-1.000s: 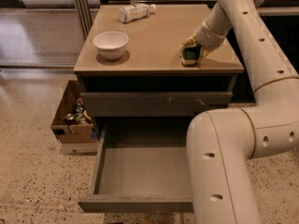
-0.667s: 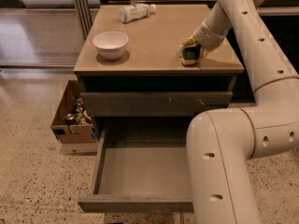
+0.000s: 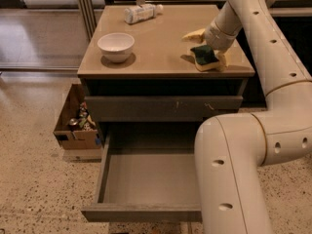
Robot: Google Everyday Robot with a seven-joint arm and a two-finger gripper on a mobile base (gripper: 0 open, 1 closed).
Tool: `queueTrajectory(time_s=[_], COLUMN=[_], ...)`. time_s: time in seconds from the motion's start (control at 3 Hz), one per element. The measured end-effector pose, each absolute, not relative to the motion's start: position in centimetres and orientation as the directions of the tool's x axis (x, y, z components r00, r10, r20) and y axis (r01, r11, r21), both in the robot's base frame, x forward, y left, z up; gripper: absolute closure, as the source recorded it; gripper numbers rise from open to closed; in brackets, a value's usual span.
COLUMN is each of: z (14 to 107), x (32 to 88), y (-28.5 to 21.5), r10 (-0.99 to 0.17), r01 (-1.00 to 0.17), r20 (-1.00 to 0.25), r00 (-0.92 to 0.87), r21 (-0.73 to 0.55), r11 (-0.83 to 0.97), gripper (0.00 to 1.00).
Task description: Pick sponge from middle drawer and place on counter
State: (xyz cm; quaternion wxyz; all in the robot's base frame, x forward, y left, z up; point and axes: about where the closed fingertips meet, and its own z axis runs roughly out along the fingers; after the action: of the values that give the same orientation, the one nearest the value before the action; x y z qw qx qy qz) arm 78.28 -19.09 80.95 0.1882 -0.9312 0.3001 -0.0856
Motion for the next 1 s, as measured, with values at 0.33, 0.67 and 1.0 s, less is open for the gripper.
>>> queueTrajectory(time_s=[0.33,0.67,1.0], z=[81.7,82.5,82.8], x=[78.0,77.7,77.5], y=[-19.0,-18.9,-18.8], r10=[-0.591,-0.591,-0.592], r01=[-0.527,-0.527,-0.526], r20=[0.047,0.047,0.048], r00=[0.805,0.805,0.805], r21=[-0.402,-0.402,-0.402], r11=[-0.749,-0.749,-0.749], gripper=[0.0,0.0,0.0])
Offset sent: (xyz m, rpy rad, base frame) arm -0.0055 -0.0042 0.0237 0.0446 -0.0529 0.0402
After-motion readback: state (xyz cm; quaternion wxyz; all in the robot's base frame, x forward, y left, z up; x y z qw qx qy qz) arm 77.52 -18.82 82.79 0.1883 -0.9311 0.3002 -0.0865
